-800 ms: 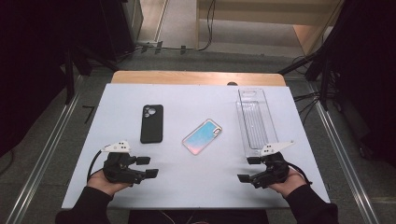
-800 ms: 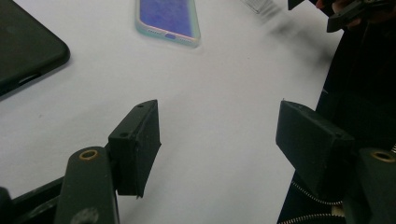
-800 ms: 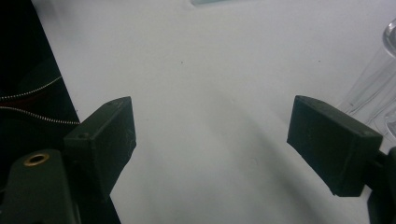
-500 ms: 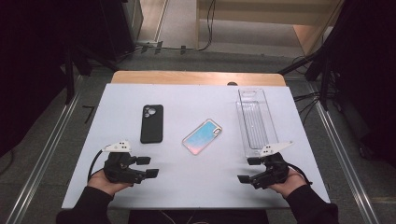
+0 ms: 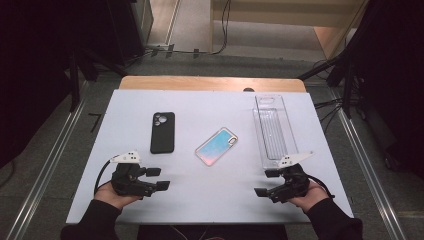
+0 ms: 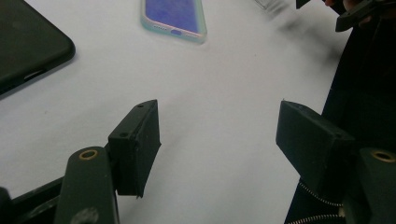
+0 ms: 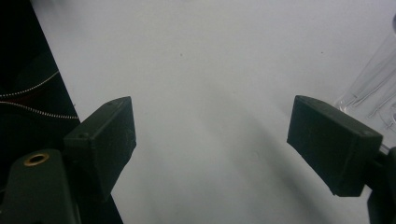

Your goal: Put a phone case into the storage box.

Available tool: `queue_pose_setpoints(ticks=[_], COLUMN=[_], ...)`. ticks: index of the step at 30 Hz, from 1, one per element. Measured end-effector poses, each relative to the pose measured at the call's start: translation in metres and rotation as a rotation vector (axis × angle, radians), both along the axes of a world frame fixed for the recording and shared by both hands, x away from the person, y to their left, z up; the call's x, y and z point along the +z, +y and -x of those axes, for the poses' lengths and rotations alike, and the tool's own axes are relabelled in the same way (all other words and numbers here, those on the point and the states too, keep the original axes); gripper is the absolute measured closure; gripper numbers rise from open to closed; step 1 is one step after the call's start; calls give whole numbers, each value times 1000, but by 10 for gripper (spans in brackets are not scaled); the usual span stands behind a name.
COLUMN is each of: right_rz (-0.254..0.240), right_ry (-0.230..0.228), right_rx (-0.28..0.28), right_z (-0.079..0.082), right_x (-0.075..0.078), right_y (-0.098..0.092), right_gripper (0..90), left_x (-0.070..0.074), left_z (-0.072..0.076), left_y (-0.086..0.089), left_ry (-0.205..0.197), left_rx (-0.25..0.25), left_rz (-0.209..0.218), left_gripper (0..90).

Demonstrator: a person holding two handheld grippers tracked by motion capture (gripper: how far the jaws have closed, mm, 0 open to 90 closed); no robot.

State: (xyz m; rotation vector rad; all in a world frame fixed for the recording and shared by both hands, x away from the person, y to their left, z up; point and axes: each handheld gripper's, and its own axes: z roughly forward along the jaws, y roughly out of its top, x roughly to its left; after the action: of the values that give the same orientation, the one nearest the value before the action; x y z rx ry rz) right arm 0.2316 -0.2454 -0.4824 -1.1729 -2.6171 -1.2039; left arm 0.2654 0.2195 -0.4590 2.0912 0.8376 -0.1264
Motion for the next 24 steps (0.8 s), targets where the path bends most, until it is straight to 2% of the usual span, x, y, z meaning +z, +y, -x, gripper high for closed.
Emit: queue_pose_setpoints(ticks=[17,22,24], right_rz=[-7,-7,-9], right_ry=[13,15,15], right_rx=[-10,-9,-9], right_z=[-1,-1,-1], right_x=[0,0,0], right_y=[-2,-2,-1], right_gripper=[136,135,135], left_x=[-1,2,3], left_z=[-4,-4,-4], left_y=[1,1,0], left_ry=[-7,-33,-30], left_rx=[24,36,41], left_rz=[-5,2,8], left_gripper=[310,309,297])
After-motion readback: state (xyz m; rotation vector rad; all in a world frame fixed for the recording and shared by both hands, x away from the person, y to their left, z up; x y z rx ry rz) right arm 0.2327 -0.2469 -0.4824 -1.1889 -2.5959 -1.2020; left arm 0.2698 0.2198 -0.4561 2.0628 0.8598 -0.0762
